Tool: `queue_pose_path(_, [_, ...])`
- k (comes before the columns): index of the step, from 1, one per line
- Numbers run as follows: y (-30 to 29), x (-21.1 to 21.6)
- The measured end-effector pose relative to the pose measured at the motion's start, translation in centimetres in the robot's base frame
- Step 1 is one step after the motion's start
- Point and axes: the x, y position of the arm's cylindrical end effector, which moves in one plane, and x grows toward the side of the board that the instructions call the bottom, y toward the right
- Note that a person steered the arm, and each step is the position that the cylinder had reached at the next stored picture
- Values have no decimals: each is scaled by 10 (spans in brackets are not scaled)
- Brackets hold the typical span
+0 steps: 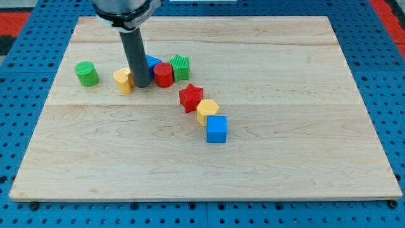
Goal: Point at the green circle
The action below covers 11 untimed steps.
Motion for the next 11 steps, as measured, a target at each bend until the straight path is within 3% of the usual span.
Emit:
queue_pose_path(2, [66, 2])
queue_pose_path(4, [-1, 15])
queue_pose_path(6, [-35, 55])
queue_pose_path(9, [-117, 16])
queue_pose_path(11, [-94, 15])
